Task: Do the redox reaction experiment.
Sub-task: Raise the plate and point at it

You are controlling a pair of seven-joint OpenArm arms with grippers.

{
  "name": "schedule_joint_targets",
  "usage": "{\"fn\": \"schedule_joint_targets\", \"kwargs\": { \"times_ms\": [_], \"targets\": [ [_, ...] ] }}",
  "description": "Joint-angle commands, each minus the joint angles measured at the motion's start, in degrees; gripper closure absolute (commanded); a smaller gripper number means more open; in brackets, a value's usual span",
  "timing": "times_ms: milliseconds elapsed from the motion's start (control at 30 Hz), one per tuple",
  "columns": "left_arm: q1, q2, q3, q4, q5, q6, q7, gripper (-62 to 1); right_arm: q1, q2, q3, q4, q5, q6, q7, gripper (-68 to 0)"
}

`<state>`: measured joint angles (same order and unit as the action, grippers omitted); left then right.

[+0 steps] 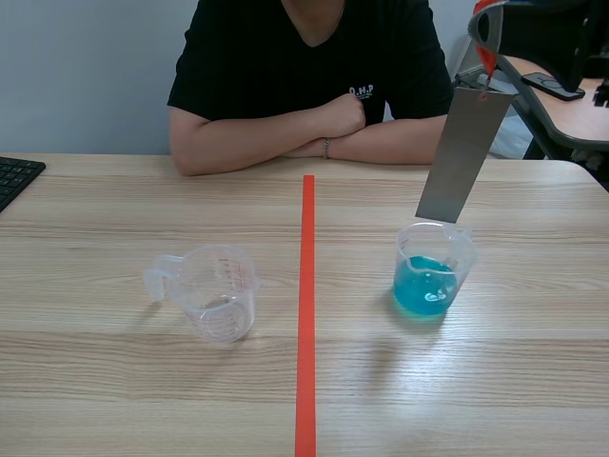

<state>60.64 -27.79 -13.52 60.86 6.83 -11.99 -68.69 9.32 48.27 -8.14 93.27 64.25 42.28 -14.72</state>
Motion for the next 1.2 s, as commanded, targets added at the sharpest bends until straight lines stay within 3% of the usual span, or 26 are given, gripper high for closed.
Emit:
{"fn": "schedule_joint_targets", "kwargs": {
  "times_ms": [0, 300, 800, 1033, 1167],
  "targets": [
    [0.48, 0.28, -0.02, 0.70, -0.39, 0.24, -0.96, -2.7, 1.01, 0.94, 1.49, 0.98, 2.08, 0.44, 0.09, -1.5],
    [0.48, 0.28, -0.02, 0.70, -0.39, 0.24, -0.96, -2.7, 1.01, 0.94, 4.50, 3.54, 6.69, 0.44, -5.16, -1.5],
    [0.46, 0.28, -0.02, 0.70, -0.63, 0.24, -0.96, -2.7, 0.98, 0.92, 4.70, 3.54, 7.37, 0.44, -5.55, -1.5],
    [0.44, -0.57, -0.02, 0.72, -3.41, -0.24, -0.96, -2.7, 0.98, 0.90, 4.70, 3.54, 7.41, 0.44, -5.51, -1.5],
    [0.26, -3.85, -0.02, 0.72, -5.55, -2.95, -0.96, -2.7, 0.98, 0.90, 4.70, 3.54, 7.41, 0.44, -5.51, -1.5]
  ]
}}
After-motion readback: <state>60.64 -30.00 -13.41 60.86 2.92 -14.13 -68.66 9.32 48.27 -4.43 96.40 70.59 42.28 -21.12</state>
